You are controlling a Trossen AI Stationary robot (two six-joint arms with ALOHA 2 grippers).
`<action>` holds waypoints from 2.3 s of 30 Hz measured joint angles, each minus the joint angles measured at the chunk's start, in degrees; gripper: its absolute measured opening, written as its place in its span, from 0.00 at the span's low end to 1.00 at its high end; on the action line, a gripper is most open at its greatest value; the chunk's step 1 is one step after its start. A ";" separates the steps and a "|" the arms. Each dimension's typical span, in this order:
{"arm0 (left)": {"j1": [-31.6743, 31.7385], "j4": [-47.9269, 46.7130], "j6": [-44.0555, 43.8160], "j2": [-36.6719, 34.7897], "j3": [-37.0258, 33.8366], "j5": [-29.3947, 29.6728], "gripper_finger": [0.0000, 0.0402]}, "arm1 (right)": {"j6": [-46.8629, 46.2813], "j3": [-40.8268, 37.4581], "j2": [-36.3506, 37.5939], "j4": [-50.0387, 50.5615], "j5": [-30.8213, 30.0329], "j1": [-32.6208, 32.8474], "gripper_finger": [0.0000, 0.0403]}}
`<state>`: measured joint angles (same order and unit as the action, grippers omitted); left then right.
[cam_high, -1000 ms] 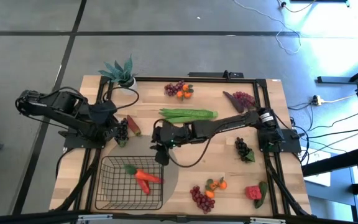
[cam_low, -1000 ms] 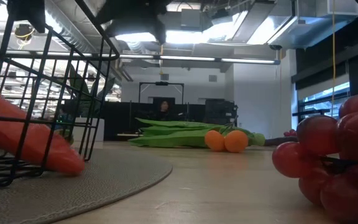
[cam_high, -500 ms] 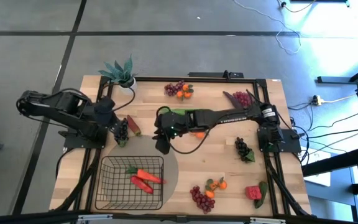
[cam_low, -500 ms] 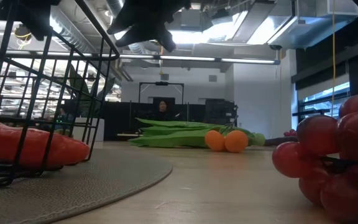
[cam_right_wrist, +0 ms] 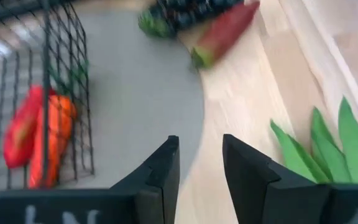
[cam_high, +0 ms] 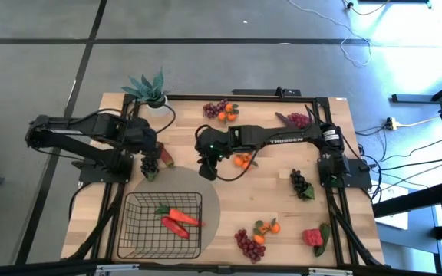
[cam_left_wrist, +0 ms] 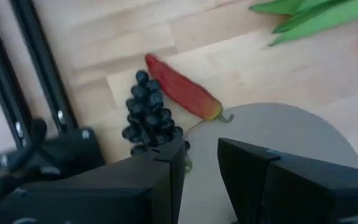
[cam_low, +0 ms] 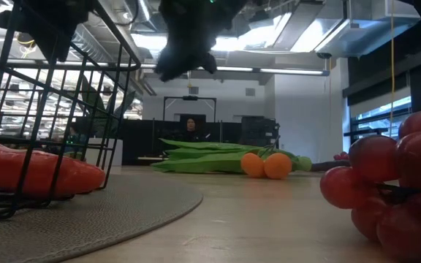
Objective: Build produce basket
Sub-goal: Put the dark red chilli pepper into the wire basket
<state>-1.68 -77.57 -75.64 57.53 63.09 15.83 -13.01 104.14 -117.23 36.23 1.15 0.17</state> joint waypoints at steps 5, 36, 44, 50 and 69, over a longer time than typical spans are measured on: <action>3.45 -0.01 -3.90 2.70 0.00 -2.51 0.21 | 2.40 0.01 0.00 5.70 0.53 -1.47 0.27; 8.48 7.55 -5.16 17.52 -0.02 -5.96 0.21 | 19.25 0.00 3.26 35.69 6.22 -5.54 0.27; 8.48 9.75 -5.19 17.58 -0.04 -6.10 0.21 | 23.48 -0.02 10.42 27.18 13.74 -5.58 0.27; 8.48 9.75 -5.19 17.58 -0.04 -6.09 0.21 | 23.87 -5.52 13.88 20.90 16.00 -5.71 0.27; 8.48 9.62 -3.48 17.58 -0.04 -11.30 0.21 | 25.39 -7.34 14.86 17.07 16.50 -6.28 0.27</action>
<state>6.81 -67.94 -79.12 75.11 63.05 4.54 12.38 96.79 -102.37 53.30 17.65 -6.11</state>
